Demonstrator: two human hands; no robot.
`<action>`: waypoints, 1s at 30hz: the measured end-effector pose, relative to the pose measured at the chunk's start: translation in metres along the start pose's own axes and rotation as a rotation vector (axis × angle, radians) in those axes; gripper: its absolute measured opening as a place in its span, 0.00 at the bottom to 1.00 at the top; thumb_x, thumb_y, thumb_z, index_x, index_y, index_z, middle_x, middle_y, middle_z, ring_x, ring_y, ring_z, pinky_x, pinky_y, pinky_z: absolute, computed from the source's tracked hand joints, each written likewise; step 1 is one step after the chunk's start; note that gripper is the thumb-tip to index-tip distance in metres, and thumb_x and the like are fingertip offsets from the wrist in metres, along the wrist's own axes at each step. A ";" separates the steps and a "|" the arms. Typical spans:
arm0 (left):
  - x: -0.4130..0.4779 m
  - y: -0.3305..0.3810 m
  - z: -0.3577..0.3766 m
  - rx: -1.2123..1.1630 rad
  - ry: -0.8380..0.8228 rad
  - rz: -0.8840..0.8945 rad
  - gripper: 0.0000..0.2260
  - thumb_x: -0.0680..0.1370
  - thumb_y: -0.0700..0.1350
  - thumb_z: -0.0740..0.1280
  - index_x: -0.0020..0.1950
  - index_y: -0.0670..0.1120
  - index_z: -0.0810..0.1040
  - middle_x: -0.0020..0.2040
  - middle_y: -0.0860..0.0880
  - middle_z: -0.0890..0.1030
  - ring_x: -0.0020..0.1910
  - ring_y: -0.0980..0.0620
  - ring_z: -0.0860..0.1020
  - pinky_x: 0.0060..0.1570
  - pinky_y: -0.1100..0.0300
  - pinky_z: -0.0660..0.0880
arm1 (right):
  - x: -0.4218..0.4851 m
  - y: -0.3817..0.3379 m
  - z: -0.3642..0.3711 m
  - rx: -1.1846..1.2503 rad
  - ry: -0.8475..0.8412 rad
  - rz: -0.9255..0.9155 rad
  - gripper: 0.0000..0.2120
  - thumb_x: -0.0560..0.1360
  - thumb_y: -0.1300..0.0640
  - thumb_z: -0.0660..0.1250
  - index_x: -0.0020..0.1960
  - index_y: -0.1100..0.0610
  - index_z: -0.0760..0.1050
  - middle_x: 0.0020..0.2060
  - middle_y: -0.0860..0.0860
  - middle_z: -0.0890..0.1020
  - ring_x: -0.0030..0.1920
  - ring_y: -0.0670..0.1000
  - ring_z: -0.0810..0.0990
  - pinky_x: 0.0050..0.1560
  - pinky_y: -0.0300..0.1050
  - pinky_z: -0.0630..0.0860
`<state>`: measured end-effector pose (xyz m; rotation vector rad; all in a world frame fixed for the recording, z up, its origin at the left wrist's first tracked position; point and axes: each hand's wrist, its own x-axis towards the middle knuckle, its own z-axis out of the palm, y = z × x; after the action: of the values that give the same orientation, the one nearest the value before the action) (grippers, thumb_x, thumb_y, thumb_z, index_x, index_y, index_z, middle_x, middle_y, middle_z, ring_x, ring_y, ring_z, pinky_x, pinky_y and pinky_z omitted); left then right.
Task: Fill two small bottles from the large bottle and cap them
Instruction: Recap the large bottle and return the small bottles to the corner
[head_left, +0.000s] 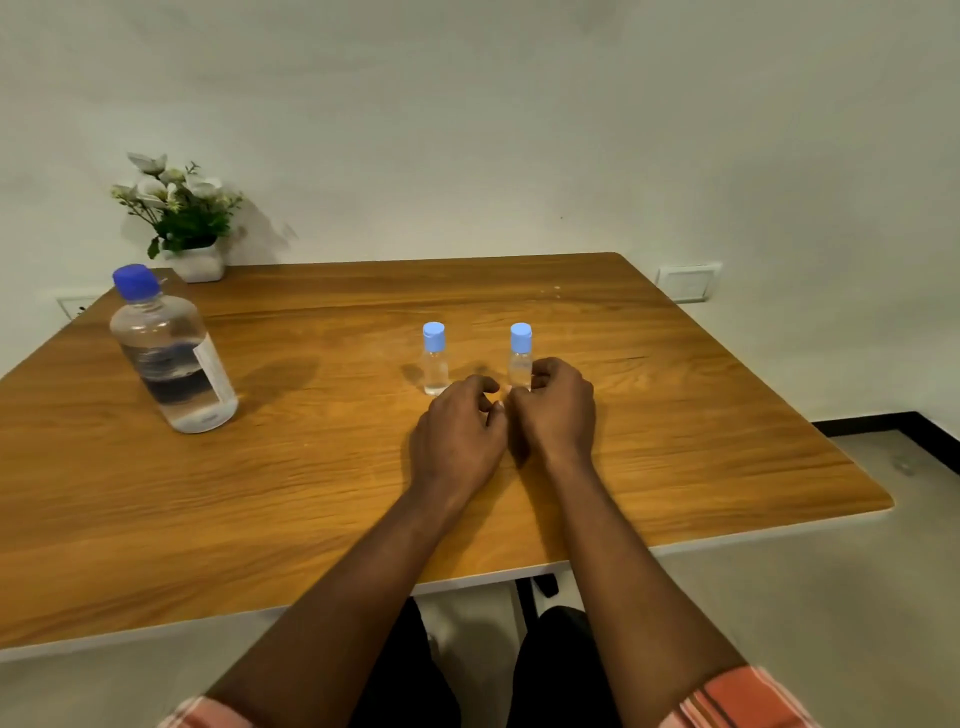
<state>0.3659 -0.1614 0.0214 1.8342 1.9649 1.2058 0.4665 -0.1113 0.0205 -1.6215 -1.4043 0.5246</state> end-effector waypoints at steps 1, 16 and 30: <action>0.001 0.003 0.003 0.000 -0.005 0.003 0.12 0.77 0.48 0.65 0.59 0.50 0.78 0.50 0.53 0.81 0.47 0.52 0.79 0.46 0.53 0.76 | 0.002 0.002 -0.003 0.006 0.010 0.004 0.13 0.68 0.55 0.73 0.52 0.55 0.81 0.47 0.51 0.85 0.49 0.53 0.83 0.50 0.49 0.78; 0.111 0.042 0.114 0.192 -0.026 0.121 0.15 0.78 0.50 0.62 0.65 0.52 0.72 0.58 0.52 0.79 0.57 0.50 0.76 0.46 0.54 0.73 | 0.133 0.053 -0.033 0.026 0.172 0.055 0.15 0.71 0.54 0.73 0.57 0.56 0.80 0.47 0.50 0.84 0.41 0.46 0.78 0.36 0.35 0.69; 0.303 0.043 0.231 0.358 -0.009 0.219 0.16 0.78 0.51 0.60 0.64 0.47 0.72 0.60 0.47 0.76 0.58 0.46 0.73 0.46 0.52 0.71 | 0.354 0.084 0.034 -0.029 0.182 -0.030 0.12 0.74 0.53 0.71 0.56 0.56 0.79 0.50 0.53 0.84 0.44 0.50 0.79 0.42 0.40 0.70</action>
<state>0.4796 0.2047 0.0136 2.2730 2.1305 0.9387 0.5797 0.2364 0.0163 -1.6255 -1.3031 0.3316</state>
